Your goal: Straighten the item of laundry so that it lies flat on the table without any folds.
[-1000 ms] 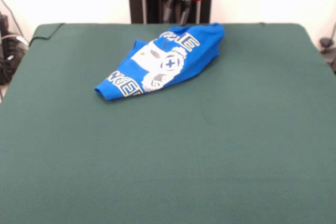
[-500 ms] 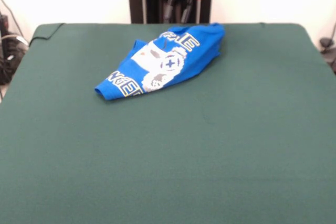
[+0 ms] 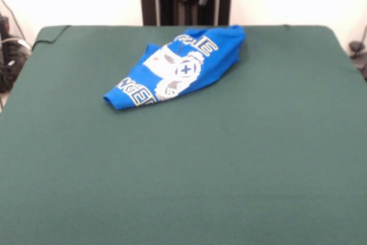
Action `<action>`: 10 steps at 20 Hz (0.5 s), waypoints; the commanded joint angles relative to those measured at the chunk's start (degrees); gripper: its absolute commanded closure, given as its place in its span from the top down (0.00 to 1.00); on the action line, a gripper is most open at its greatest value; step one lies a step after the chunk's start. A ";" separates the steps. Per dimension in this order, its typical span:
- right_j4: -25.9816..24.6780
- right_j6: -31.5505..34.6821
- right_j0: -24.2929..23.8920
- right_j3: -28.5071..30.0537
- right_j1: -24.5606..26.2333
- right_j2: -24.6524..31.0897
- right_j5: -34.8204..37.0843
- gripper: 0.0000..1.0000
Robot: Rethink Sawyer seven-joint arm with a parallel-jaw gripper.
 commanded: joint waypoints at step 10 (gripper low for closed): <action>-0.70 6.92 -5.04 -13.05 14.41 4.50 -11.41 1.00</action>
